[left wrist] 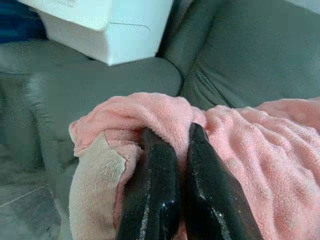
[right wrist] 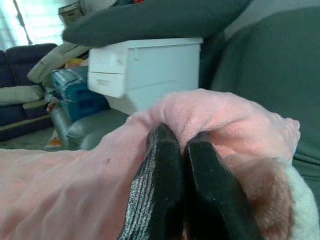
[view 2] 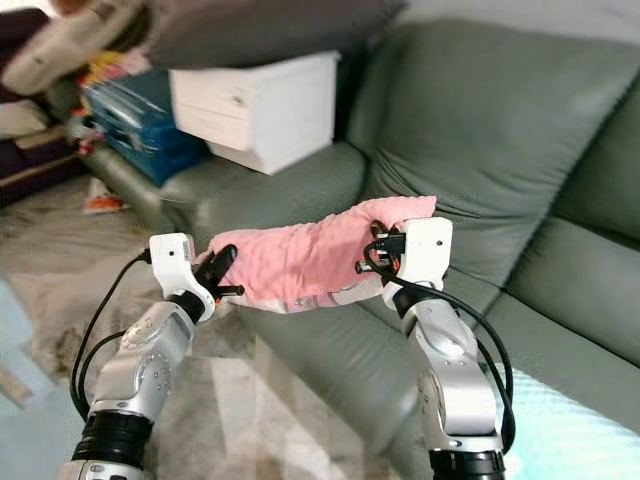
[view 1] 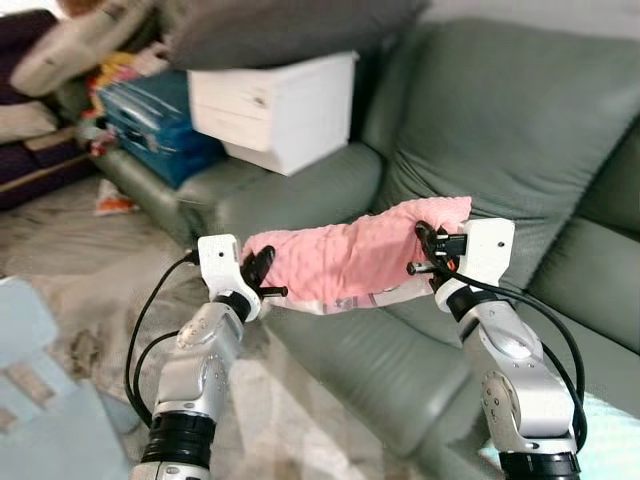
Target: Move the pillow to the sofa
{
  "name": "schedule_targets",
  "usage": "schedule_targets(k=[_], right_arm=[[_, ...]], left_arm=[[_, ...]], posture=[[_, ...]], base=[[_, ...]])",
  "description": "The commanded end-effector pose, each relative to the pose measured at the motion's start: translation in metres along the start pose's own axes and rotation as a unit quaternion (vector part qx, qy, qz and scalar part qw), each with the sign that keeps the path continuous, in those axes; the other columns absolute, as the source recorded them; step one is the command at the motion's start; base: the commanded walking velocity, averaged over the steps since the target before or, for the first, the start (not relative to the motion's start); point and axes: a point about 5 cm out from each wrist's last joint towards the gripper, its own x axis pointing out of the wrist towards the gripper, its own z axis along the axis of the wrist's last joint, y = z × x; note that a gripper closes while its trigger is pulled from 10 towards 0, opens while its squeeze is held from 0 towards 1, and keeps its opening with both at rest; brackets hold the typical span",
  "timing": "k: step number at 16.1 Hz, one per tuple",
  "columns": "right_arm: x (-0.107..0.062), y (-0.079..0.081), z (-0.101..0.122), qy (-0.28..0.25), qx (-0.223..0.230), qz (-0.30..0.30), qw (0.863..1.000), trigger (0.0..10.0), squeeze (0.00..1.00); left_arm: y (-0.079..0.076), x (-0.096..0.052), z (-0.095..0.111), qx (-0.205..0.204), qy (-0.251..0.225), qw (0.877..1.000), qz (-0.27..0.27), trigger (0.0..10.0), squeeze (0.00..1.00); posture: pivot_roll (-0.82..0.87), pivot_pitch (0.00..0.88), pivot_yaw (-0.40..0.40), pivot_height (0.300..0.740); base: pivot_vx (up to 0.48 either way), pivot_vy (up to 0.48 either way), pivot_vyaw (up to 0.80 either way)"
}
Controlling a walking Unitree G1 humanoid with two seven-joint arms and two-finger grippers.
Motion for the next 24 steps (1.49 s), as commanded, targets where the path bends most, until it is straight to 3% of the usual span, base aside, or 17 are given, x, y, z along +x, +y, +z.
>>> schedule_targets(k=[1,10,16,24], right_arm=[[0.0023,0.006,0.0074,-0.015,0.003,0.012,1.0,10.0,0.0],[0.0029,0.0067,0.0072,-0.015,0.003,0.01,1.0,10.0,0.0],[0.003,0.0062,0.0067,-0.013,0.003,0.009,1.0,10.0,0.0],[0.0035,0.0058,0.0061,-0.01,0.004,0.009,1.0,10.0,0.0]], left_arm=[[0.0023,-0.0003,0.0066,0.005,-0.008,1.0,0.001,10.0,0.0],[0.0027,-0.0001,0.006,0.007,-0.005,1.0,0.0,10.0,0.0],[0.0019,0.0001,0.0079,0.011,-0.012,1.0,-0.004,10.0,0.0],[0.002,0.0016,0.0099,0.026,-0.021,0.999,0.008,10.0,0.0]], posture=[[-0.24,0.0,0.072,0.74],[-0.24,0.0,0.074,0.74],[-0.24,0.0,0.076,0.74],[-0.24,0.0,0.076,0.74]], base=[[0.0,0.48,0.0],[0.0,0.457,0.0],[0.0,0.0,0.0],[0.0,0.0,-0.77]])
